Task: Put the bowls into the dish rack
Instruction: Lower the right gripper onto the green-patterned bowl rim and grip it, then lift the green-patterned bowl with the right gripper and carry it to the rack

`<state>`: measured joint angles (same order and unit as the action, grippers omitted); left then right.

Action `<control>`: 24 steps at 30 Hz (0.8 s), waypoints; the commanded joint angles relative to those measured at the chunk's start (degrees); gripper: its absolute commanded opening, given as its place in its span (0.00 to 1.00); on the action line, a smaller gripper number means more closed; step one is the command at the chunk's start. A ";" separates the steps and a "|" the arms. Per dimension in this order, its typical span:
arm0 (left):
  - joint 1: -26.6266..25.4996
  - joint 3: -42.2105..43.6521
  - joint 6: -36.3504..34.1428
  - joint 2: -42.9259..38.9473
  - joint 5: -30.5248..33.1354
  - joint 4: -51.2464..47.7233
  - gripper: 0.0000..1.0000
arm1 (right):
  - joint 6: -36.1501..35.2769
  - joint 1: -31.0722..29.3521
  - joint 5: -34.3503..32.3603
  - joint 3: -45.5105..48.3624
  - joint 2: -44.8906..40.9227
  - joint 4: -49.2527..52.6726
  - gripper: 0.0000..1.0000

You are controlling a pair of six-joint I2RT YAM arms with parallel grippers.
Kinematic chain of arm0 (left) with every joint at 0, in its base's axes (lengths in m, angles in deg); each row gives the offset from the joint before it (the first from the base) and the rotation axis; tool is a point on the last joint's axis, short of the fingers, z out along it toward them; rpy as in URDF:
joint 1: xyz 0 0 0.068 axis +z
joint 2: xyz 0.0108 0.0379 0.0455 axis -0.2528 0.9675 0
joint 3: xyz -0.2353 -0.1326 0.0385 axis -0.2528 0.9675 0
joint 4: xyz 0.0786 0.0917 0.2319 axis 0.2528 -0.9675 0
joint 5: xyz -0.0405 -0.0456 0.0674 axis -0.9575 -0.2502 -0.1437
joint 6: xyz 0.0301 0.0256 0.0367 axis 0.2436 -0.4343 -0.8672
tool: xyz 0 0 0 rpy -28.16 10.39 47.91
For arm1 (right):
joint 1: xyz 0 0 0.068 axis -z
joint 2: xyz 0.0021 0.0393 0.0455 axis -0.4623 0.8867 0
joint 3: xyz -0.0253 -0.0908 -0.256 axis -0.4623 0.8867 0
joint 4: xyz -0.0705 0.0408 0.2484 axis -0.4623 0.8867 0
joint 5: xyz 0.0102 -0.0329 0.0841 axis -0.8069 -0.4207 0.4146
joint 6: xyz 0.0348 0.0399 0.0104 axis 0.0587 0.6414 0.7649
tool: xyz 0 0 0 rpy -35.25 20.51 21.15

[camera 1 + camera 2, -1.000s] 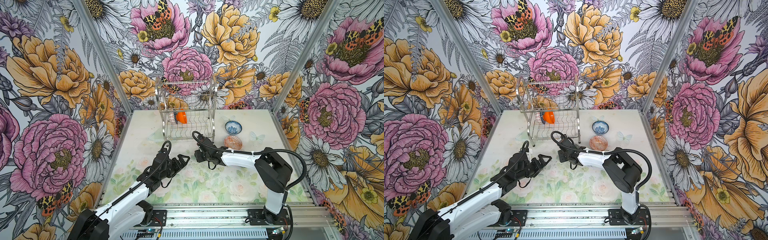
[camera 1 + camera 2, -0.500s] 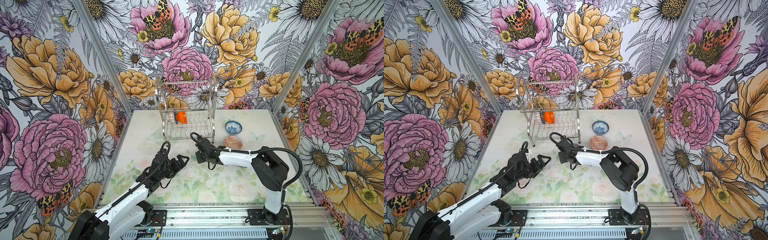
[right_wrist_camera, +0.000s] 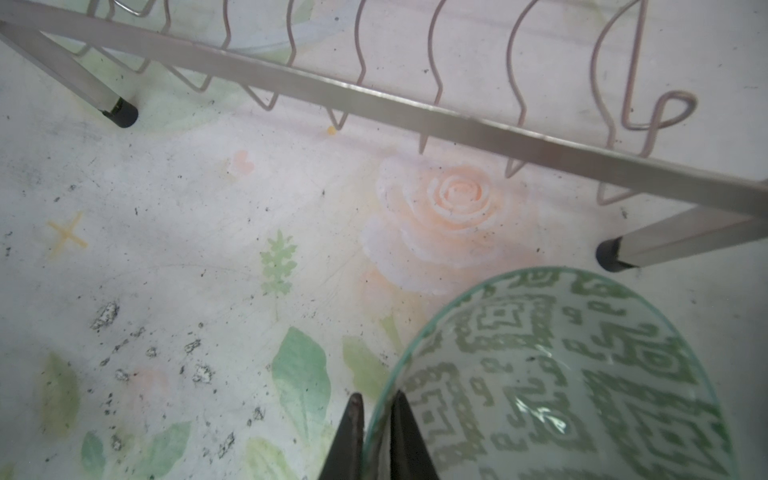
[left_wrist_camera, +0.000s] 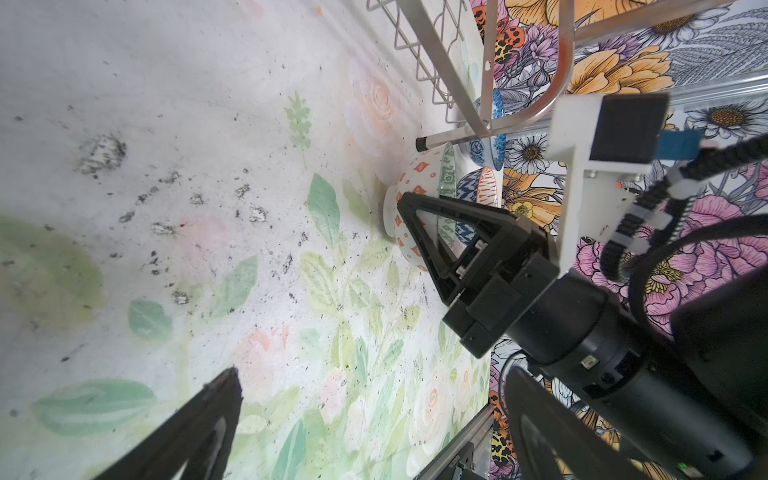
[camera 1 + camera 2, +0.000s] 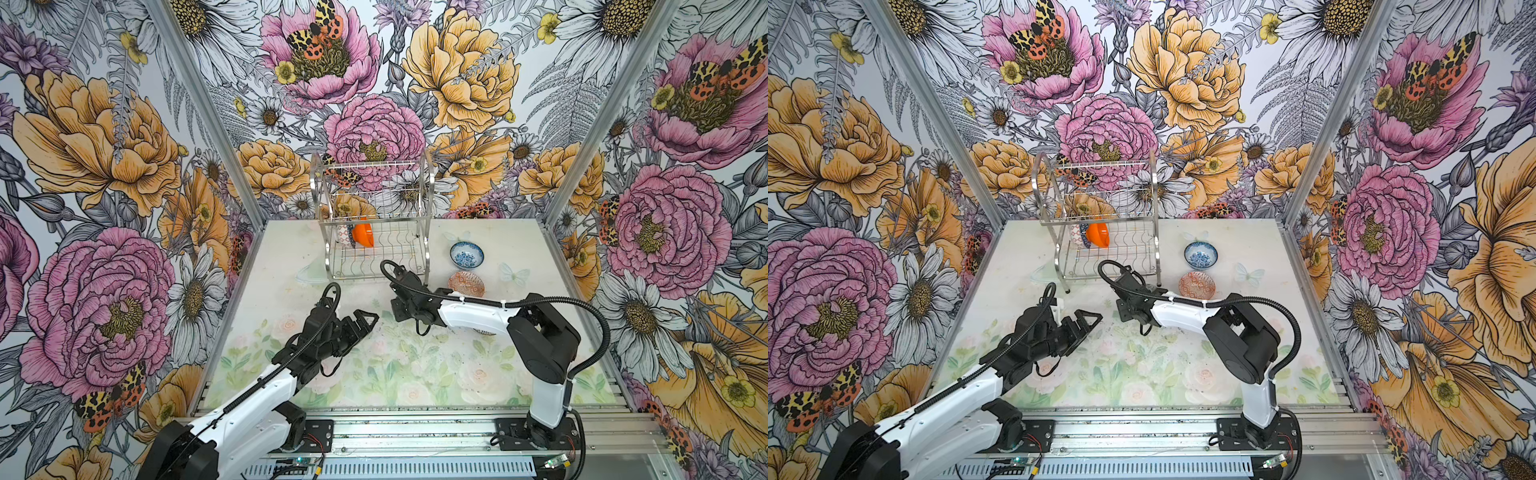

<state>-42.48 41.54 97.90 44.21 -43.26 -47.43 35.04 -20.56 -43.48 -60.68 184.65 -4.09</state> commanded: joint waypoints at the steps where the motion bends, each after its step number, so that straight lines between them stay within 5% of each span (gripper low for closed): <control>1: 0.68 -0.37 -0.35 -0.26 -0.58 0.14 0.99 | 0.82 -0.50 5.16 -0.52 -1.41 0.79 0.00; 16: 1.80 -0.26 -0.29 -3.03 -1.01 -1.70 0.99 | 1.95 -0.05 17.46 1.22 -9.41 -6.03 0.00; 24: 4.27 -0.56 -0.92 -6.60 -2.28 -4.74 0.99 | 10.55 5.73 29.48 11.11 -15.78 -27.13 0.00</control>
<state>-39.11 41.54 97.88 38.90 -43.92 -50.51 41.16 -17.31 -19.37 -51.63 172.10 -18.19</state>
